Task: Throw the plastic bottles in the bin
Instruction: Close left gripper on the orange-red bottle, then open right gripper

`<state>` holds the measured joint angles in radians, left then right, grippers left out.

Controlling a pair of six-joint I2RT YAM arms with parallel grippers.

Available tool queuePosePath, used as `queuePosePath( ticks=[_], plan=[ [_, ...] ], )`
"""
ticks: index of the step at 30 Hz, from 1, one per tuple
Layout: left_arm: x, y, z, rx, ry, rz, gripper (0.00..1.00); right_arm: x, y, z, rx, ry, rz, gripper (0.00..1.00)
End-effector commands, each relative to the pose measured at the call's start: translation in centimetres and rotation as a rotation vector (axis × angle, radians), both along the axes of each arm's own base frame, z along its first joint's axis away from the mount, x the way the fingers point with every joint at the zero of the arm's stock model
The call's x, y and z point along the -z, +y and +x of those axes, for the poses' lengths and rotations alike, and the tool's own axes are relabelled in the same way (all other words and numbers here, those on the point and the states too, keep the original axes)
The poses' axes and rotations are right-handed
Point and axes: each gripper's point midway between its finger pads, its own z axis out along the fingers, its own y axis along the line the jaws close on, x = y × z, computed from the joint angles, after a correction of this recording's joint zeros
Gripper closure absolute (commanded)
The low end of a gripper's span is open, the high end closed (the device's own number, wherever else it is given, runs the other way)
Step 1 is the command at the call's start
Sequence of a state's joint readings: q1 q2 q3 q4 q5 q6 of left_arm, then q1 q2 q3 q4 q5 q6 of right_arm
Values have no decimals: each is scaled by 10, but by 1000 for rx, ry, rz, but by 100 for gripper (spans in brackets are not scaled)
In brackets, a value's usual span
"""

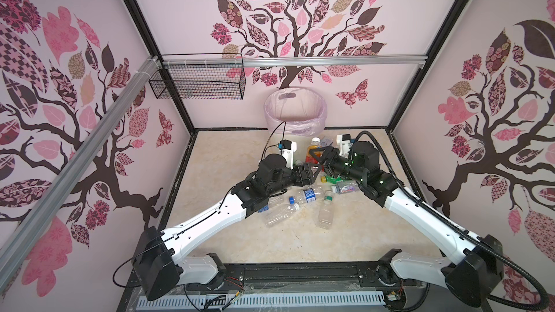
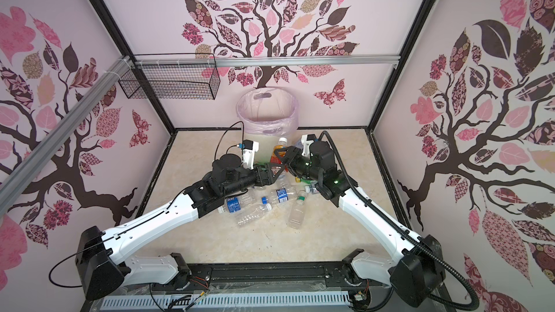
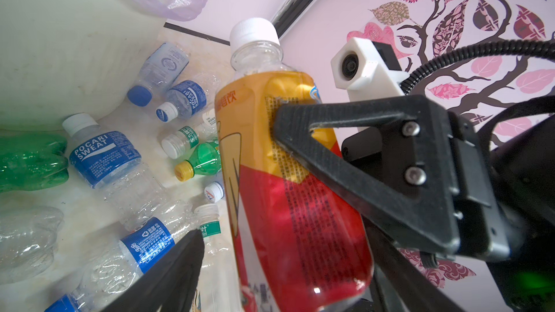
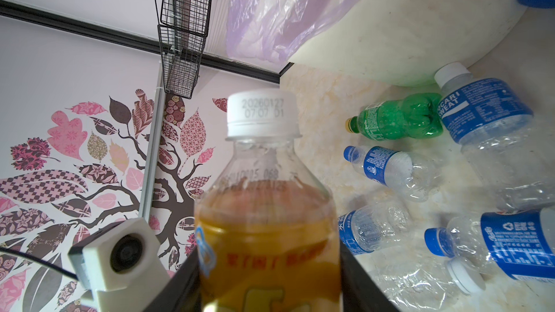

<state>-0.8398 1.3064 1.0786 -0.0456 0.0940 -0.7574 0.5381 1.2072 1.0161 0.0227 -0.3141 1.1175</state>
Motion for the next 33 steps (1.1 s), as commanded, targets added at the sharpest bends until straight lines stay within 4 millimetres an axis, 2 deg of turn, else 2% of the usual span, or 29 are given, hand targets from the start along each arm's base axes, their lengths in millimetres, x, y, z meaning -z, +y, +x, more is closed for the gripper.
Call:
queuePosePath(
  ticks=[1, 14, 20, 27, 33],
  plan=[
    [-11, 1, 9, -39, -26, -17, 18, -2, 5, 0, -12, -14, -8, 44],
    [-5, 0, 12, -56, -11, -30, 32, 0, 9, 1, -4, -5, -8, 43],
    [0, 1, 12, -67, -3, -29, 35, -5, 10, 2, -2, -14, 2, 41],
    [1, 5, 9, -64, -15, -8, 49, -3, 11, -1, -15, -12, -12, 38],
    [6, 6, 6, -50, -11, 1, 54, -2, 11, -1, -17, -16, -16, 35]
  ],
)
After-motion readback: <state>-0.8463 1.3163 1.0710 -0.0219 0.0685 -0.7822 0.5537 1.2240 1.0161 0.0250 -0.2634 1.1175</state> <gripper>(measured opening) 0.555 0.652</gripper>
